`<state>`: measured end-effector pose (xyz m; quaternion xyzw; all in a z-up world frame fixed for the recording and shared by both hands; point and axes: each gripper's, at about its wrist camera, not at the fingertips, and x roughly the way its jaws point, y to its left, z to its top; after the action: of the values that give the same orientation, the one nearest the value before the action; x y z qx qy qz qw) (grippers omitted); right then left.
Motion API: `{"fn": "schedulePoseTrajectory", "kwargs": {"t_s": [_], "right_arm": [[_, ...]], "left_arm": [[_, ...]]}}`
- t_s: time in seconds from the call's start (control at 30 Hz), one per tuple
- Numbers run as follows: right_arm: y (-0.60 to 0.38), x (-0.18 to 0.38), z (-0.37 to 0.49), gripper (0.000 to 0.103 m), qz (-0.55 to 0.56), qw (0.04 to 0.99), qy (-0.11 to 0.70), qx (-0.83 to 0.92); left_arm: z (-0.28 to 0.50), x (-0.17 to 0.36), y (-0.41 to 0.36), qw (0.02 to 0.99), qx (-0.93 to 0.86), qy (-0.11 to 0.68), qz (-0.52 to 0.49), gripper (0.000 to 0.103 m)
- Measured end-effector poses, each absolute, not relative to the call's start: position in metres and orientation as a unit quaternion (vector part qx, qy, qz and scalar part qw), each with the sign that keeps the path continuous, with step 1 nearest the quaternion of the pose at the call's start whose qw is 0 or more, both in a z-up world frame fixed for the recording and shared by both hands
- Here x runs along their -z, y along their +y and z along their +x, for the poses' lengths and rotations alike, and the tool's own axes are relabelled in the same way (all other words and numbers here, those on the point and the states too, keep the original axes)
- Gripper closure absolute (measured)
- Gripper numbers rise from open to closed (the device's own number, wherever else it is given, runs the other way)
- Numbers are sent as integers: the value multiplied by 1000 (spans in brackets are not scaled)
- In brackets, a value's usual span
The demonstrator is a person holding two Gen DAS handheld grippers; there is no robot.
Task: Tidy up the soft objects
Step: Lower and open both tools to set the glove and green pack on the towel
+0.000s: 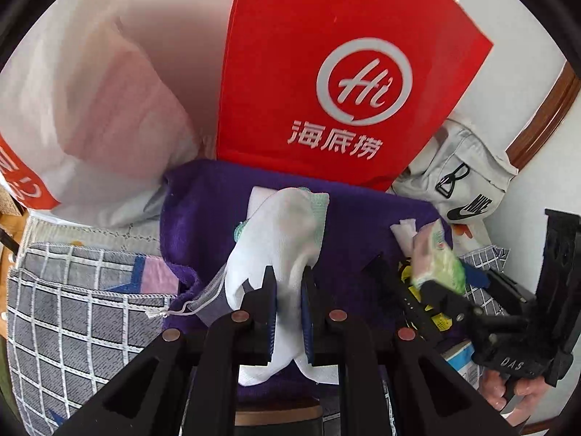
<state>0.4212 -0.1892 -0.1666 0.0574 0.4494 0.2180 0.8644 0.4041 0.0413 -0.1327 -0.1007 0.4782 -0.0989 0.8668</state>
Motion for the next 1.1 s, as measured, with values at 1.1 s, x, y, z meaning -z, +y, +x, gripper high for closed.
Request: {"fn": "schedulePoseTrajectory", "kwargs": {"t_s": [1.1], "right_arm": [[-165,187,430,16,21,852,478,-214]], "left_arm": [[420,156,36,843,130,504,-135,68]]}}
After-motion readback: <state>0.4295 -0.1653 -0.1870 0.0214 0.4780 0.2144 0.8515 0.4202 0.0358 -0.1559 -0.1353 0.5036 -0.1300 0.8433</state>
